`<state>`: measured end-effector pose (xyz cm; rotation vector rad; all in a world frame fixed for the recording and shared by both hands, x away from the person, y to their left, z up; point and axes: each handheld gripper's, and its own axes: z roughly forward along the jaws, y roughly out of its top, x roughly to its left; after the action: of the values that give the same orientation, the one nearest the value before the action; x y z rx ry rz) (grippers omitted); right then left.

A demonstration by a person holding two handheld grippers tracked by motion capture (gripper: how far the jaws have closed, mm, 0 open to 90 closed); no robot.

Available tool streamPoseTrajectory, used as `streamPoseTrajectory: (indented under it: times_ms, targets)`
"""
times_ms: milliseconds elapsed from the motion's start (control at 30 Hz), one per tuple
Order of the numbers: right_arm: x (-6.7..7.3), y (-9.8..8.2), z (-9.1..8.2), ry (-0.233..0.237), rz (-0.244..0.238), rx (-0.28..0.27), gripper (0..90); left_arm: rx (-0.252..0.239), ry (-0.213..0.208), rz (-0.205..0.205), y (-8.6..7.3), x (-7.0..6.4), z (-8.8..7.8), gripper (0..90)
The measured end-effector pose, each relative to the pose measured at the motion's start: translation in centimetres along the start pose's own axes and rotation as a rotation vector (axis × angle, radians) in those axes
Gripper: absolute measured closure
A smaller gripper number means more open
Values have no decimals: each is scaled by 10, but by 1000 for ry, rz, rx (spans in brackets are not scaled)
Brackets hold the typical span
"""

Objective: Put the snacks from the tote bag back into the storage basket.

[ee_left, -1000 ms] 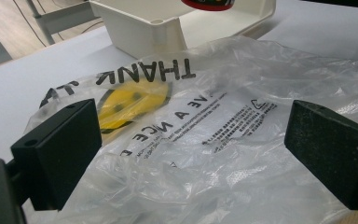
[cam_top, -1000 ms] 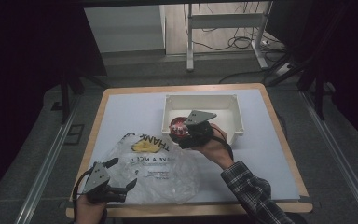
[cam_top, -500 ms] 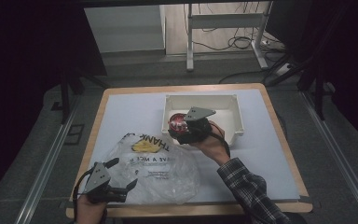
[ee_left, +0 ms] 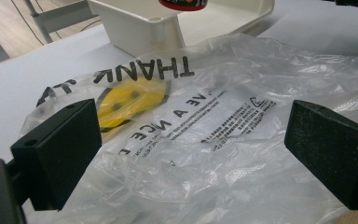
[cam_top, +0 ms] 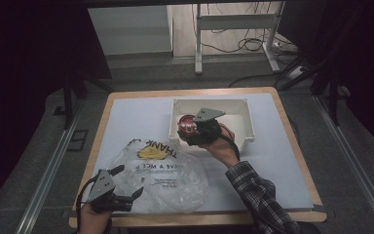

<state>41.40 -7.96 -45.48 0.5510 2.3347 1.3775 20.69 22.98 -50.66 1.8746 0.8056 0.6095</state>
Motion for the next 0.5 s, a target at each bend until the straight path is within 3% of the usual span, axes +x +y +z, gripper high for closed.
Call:
streamPoseTrajectory:
  times_ms: [500]
  targets:
    - [-8,-6,19,6,-9,33,257,-7,-2,-8,0,1,-1,37]
